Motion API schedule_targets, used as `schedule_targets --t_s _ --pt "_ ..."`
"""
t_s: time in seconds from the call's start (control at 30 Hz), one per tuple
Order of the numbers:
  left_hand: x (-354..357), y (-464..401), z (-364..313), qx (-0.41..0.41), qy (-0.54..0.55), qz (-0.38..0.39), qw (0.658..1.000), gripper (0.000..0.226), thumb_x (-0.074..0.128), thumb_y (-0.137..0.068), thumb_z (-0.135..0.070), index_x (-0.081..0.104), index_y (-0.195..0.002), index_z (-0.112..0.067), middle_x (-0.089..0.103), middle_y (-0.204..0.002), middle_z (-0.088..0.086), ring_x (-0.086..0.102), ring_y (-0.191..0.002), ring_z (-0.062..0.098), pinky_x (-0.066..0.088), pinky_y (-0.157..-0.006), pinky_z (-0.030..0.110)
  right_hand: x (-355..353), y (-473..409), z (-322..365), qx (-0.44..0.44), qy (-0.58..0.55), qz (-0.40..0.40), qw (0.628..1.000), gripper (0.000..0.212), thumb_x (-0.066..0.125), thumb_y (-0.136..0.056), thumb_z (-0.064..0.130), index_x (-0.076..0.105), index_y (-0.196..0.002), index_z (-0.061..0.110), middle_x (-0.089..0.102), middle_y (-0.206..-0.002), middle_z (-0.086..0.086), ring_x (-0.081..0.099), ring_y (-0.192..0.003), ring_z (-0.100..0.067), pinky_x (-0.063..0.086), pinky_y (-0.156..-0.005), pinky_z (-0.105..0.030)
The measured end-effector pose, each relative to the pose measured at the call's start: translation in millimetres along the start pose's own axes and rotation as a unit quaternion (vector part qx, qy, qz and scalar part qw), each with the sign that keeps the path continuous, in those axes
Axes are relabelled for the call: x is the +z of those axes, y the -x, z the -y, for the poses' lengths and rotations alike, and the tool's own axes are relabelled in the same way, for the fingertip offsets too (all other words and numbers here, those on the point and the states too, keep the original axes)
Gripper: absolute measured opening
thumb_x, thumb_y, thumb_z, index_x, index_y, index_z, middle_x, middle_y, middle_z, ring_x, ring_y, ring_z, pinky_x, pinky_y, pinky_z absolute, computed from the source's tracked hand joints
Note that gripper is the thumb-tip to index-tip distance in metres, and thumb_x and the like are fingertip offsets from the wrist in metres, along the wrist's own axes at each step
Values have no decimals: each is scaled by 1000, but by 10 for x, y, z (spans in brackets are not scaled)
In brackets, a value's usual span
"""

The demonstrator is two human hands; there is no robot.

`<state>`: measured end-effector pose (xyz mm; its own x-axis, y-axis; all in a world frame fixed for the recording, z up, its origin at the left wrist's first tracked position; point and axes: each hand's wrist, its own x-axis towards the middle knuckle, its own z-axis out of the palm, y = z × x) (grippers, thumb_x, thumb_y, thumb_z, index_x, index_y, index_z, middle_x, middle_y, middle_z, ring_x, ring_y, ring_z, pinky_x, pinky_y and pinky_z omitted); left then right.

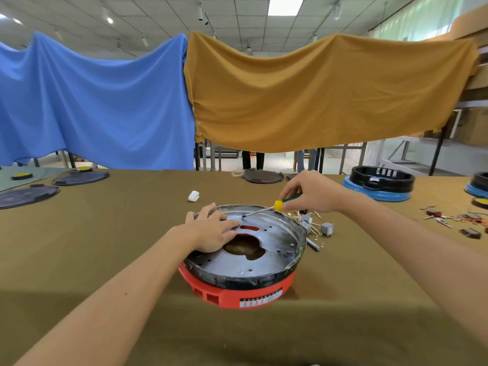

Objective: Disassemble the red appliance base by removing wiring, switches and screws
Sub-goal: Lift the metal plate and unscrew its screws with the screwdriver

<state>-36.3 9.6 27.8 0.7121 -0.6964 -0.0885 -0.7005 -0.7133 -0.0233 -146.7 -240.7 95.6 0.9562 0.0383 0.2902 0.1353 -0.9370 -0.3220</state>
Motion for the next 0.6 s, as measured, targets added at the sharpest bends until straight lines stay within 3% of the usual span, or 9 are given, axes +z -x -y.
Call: schedule_targets --t_s 0.23,0.5,0.6 --pt "-14 13 -8 0 1 9 1000 47 16 -102 -54 16 -150 -52 11 -162 -13 -15 -149 19 -1 -116 58 -28 -9 6 4 0 10 1000 14 79 -79 43 77 -87 31 74 -79 11 69 -73 -13 59 -66 -35" --pt "-18 27 -22 1 -2 8 1000 48 15 -103 -54 16 -150 -51 11 -162 -14 -15 -150 19 0 -116 57 -92 -31 97 1 12 27 1000 13 80 -81 35 77 -89 26 74 -79 9 70 -74 -13 60 -68 -33" --pt "-24 30 -33 1 -5 10 1000 48 15 -103 -53 15 -151 -50 11 -162 -13 -14 -150 20 0 -116 57 -116 -39 130 0 24 31 999 17 80 -81 34 78 -92 22 74 -80 5 70 -75 -17 60 -70 -39"
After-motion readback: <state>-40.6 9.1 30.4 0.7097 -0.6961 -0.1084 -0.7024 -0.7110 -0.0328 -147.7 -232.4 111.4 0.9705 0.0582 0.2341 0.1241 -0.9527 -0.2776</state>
